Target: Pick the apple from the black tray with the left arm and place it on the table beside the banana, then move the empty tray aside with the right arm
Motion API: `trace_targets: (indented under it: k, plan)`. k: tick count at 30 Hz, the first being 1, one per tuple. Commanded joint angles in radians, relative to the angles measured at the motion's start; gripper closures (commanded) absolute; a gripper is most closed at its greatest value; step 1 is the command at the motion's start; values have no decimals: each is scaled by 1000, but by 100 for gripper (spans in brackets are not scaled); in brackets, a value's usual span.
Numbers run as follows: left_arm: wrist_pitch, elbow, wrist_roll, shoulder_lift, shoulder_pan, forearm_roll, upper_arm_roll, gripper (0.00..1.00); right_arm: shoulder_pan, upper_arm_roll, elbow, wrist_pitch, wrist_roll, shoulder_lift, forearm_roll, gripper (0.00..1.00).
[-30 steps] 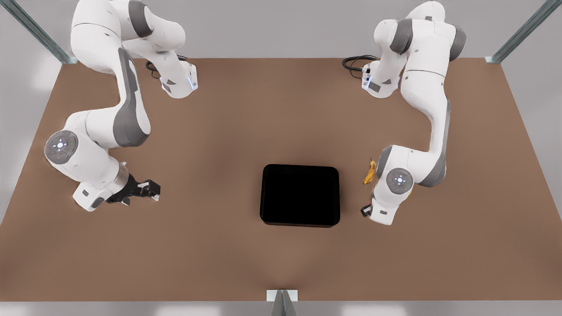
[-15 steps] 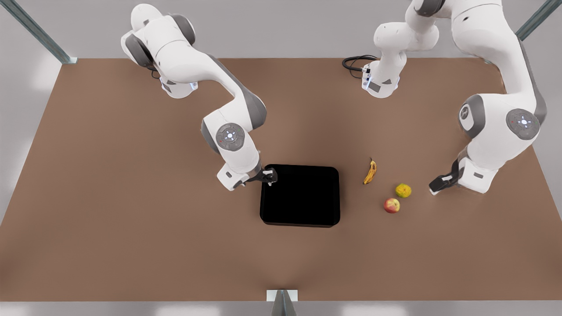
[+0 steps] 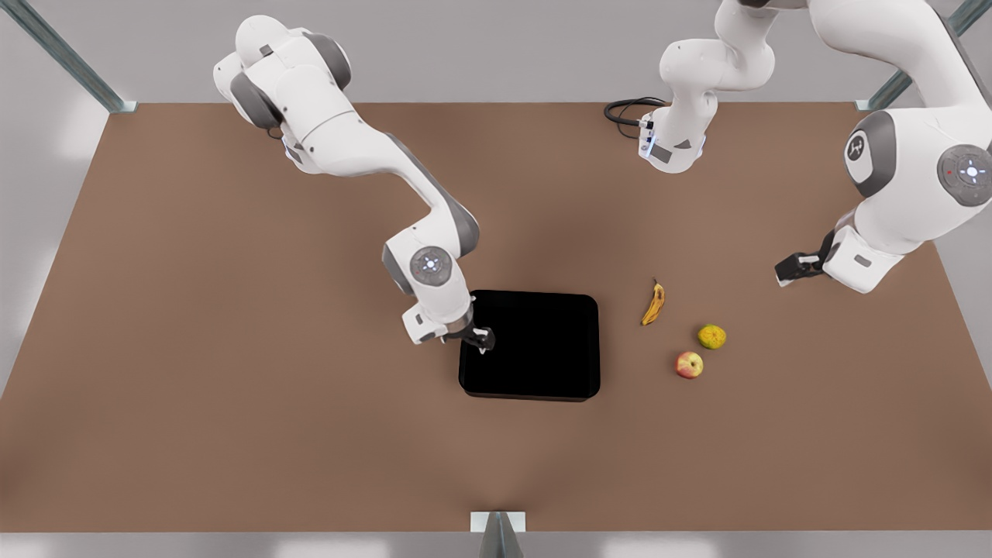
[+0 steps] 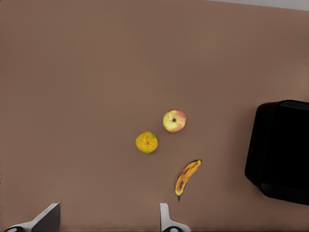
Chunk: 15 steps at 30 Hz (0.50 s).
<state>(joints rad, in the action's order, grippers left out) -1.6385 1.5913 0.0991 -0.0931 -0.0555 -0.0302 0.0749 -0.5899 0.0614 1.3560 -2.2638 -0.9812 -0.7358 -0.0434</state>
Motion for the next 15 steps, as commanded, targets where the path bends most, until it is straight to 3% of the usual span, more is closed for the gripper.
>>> trace_targets:
  k: [1, 10, 15]
  plan:
    - [40, -1, -136, 1, 32, -7, 2, 0, -1, 11, 44, -178, -235, 1, -35, 0]
    - [39, 1, -139, -8, 39, 0, -3, 0, 19, 34, 150, -292, -125, -7, -107, 0]
    - [-12, -11, -136, -71, -50, -10, -10, 0, 19, 34, 150, -323, -67, -40, -107, 8]
